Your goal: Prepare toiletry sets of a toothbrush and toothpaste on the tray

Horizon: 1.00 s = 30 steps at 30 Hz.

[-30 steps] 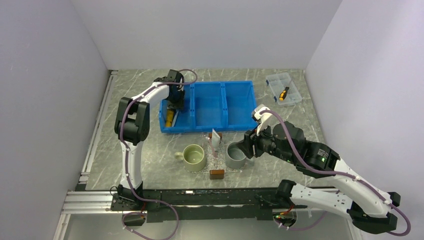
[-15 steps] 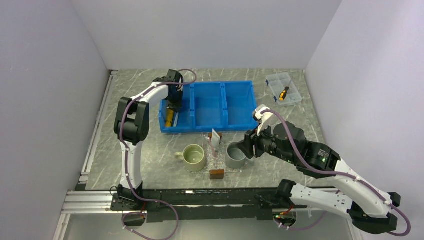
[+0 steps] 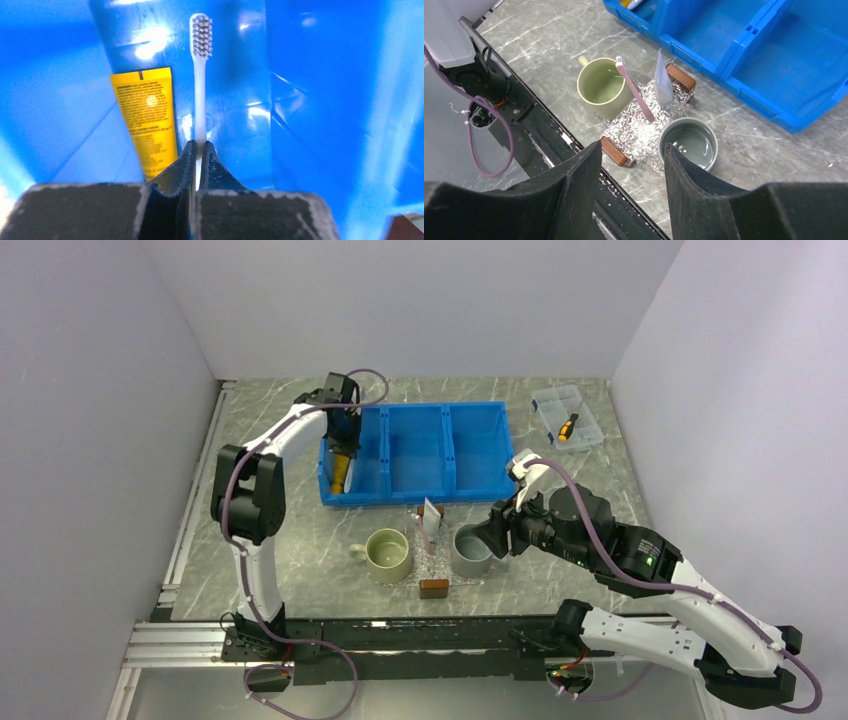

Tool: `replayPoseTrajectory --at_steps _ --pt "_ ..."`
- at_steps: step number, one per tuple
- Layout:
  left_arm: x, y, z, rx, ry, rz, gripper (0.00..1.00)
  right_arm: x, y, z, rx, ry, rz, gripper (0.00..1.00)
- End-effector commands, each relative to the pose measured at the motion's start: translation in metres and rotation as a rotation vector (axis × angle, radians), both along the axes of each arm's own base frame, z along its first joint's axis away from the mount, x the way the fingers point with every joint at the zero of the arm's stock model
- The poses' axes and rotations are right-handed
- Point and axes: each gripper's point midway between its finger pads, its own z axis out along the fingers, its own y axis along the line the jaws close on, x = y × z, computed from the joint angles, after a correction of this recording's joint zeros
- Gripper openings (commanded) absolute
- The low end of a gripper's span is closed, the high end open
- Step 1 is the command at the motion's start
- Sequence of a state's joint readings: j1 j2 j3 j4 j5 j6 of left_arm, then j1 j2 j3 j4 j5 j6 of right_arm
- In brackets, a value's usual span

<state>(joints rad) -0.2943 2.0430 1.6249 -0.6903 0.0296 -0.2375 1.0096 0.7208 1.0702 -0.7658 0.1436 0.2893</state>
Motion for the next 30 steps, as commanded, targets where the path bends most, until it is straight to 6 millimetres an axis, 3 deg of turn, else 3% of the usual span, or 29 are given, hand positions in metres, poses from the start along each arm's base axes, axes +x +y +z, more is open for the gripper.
replayPoseTrajectory --at_steps 1,7,16,23,30 --pt "0.002 -0.005 0.075 -0.058 -0.161 -0.019 0.0 -0.002 0.009 0.016 0.055 -0.011 0.026 0.51" --pt "-0.019 -0.005 0.135 -0.135 -0.286 -0.032 0.0 -0.002 0.021 0.025 0.099 -0.009 0.055 0.51" --pt "-0.08 -0.019 0.2 -0.376 -0.417 -0.035 0.0 -0.002 0.05 0.038 0.218 0.025 0.098 0.53" --pt "-0.131 -0.026 0.234 -0.565 -0.486 -0.027 0.0 0.009 0.075 0.045 0.306 0.045 0.087 0.55" --pt "-0.17 -0.035 0.237 -0.718 -0.459 -0.026 0.0 0.025 0.128 0.039 0.322 0.093 0.149 0.6"
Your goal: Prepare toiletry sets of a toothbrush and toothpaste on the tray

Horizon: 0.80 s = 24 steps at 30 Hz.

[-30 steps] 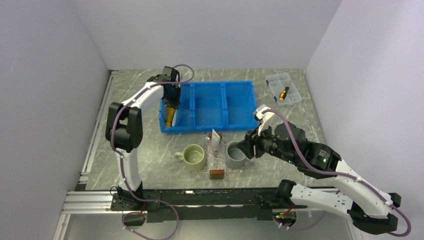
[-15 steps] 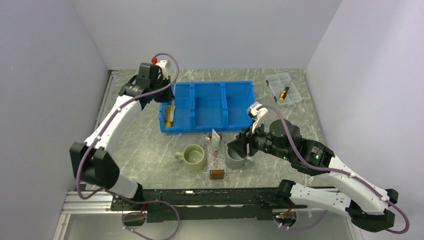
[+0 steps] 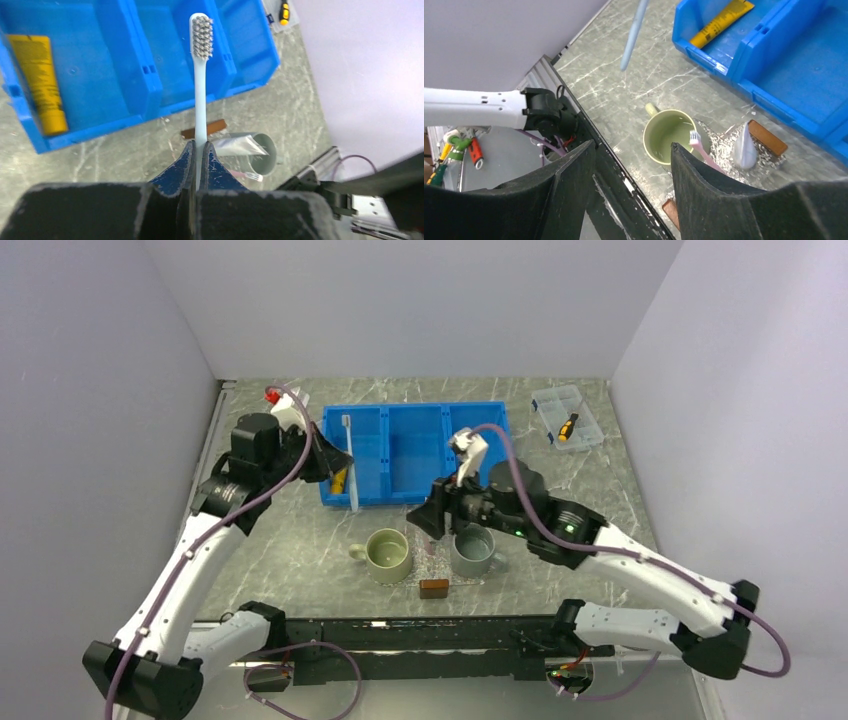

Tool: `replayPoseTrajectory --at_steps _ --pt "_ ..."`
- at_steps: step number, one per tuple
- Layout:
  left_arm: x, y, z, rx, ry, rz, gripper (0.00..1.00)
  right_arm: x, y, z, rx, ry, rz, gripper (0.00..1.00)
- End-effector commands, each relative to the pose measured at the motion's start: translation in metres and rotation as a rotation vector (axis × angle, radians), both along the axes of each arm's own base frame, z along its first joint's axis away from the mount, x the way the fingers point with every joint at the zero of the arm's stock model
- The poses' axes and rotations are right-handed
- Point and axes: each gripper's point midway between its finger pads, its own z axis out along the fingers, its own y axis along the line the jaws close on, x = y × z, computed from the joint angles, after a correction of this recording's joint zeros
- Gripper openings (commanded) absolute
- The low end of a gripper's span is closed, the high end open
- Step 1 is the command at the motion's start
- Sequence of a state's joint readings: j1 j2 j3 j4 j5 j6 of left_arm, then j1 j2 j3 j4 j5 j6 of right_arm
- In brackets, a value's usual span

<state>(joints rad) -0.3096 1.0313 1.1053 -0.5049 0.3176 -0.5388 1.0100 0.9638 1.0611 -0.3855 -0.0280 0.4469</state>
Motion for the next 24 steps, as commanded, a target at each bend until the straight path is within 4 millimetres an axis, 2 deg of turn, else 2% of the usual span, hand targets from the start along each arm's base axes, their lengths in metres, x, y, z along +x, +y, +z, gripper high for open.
replayPoseTrajectory --at_steps 1,10,17,24 --pt "-0.019 -0.015 0.015 -0.143 -0.007 -0.049 0.0 0.011 0.037 0.022 0.101 -0.005 0.032 0.6" --pt "-0.049 -0.009 0.023 -0.23 -0.018 -0.035 0.0 0.03 0.083 0.012 0.099 0.037 0.033 0.6" --pt "-0.06 -0.01 0.024 -0.273 -0.014 -0.044 0.0 0.033 0.107 0.014 0.11 0.057 0.048 0.6" --pt "-0.064 -0.011 0.022 -0.308 -0.005 -0.044 0.0 0.038 0.123 0.006 0.091 0.075 0.043 0.59"
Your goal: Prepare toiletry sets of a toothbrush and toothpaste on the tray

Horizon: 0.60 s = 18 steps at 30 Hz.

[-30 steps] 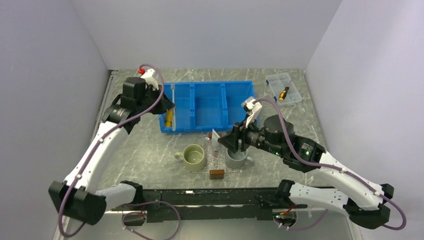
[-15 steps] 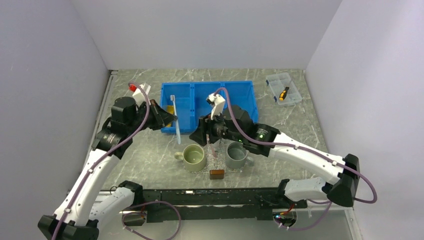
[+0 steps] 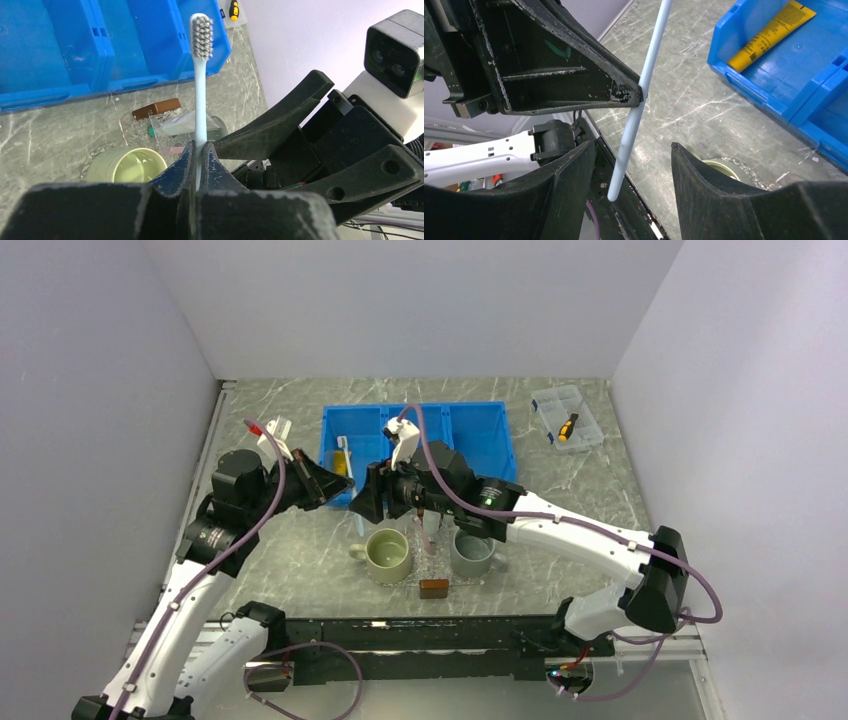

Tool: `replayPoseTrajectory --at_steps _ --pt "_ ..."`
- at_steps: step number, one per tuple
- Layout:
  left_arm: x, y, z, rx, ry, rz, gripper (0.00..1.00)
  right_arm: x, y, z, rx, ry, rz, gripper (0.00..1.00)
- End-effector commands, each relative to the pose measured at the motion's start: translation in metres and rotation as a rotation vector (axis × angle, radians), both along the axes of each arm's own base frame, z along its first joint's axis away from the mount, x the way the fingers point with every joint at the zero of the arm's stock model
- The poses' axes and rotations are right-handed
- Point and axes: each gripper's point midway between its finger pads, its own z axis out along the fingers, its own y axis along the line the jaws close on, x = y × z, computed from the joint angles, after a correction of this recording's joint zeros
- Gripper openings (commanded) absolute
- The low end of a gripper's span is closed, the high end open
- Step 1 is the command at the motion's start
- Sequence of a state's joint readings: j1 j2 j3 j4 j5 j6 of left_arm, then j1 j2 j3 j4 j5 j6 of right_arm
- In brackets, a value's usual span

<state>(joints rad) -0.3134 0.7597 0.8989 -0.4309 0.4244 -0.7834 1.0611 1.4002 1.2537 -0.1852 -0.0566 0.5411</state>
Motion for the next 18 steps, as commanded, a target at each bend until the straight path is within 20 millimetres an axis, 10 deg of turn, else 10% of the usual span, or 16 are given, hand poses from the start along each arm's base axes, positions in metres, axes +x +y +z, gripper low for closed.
replayPoseTrajectory --at_steps 1,9,18 --pt "-0.004 -0.004 0.013 -0.059 -0.037 -0.015 0.0 0.006 0.013 0.028 0.078 -0.027 -0.013 0.59" --pt "-0.008 -0.005 0.013 -0.072 -0.033 -0.024 0.0 0.008 0.025 0.018 0.061 -0.01 -0.004 0.44" --pt "-0.008 -0.004 0.002 -0.048 -0.023 -0.027 0.0 0.009 0.028 0.014 0.06 -0.005 -0.003 0.0"
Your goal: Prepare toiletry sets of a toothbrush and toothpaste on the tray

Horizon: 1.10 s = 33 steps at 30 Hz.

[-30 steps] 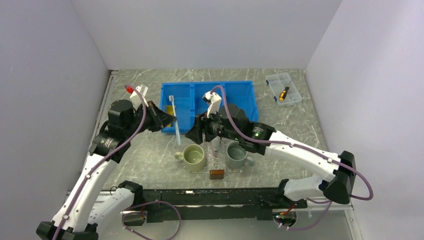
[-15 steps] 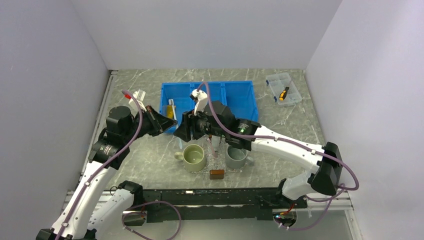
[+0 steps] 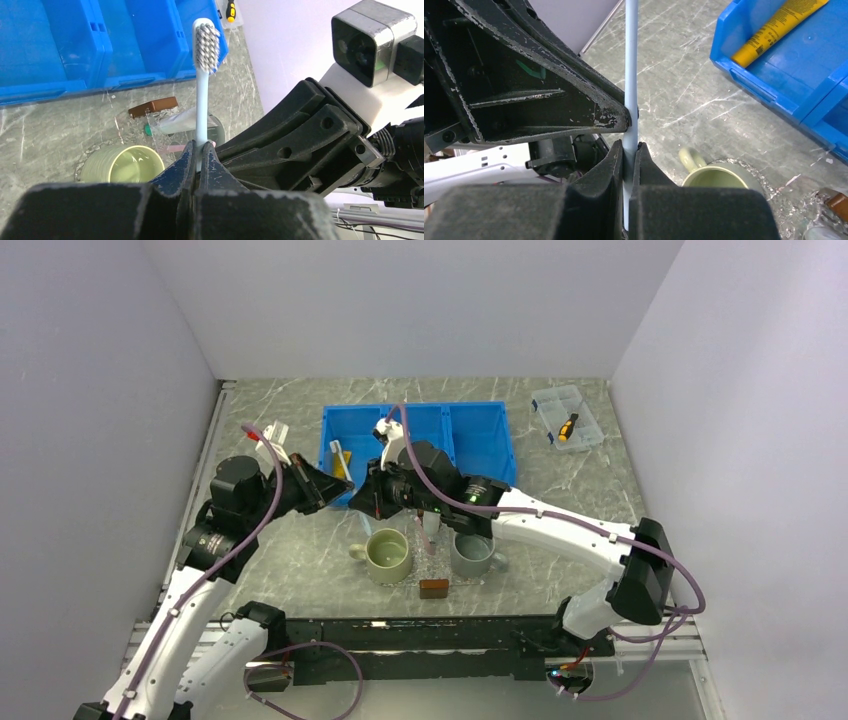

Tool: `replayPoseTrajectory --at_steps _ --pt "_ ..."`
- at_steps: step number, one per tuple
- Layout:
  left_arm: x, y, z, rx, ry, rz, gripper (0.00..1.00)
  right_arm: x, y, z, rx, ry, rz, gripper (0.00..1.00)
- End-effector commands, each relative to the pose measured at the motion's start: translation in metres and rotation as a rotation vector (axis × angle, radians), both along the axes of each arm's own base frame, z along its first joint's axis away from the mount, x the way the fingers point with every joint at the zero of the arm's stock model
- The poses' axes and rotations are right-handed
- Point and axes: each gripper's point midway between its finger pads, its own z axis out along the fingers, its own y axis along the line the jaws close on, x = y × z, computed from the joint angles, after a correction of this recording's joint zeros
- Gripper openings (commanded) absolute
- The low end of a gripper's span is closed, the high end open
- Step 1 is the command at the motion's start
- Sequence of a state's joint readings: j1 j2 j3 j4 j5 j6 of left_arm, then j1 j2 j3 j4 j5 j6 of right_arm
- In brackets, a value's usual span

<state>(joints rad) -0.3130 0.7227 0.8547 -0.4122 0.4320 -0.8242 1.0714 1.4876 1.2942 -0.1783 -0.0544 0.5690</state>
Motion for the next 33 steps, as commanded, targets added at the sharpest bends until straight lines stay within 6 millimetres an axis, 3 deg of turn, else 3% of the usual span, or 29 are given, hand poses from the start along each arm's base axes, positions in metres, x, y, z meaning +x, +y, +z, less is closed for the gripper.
replayPoseTrajectory --at_steps 1,6,10,19,21,27,33 --pt "-0.003 -0.004 0.007 -0.011 -0.038 -0.037 0.0 0.005 0.008 0.031 0.08 -0.048 -0.004 0.0" --pt "-0.01 -0.005 0.009 0.027 -0.038 -0.081 0.39 0.005 -0.002 0.024 0.033 -0.066 -0.012 0.0" --pt "-0.018 -0.007 0.016 0.072 -0.083 -0.143 0.6 0.001 -0.016 0.014 -0.025 -0.085 -0.005 0.0" --pt "-0.034 -0.01 0.019 0.156 -0.092 -0.276 0.73 -0.021 -0.058 -0.012 -0.193 -0.15 0.093 0.0" --pt "-0.038 -0.011 0.019 0.159 -0.083 -0.303 0.8 -0.027 -0.068 -0.016 -0.217 -0.172 0.118 0.0" --pt "-0.049 -0.02 0.019 0.114 -0.075 -0.39 0.79 -0.041 -0.096 -0.03 -0.305 -0.244 0.175 0.0" --pt "-0.066 -0.026 0.012 0.093 -0.045 -0.503 0.76 -0.057 -0.108 -0.033 -0.33 -0.319 0.227 0.0"
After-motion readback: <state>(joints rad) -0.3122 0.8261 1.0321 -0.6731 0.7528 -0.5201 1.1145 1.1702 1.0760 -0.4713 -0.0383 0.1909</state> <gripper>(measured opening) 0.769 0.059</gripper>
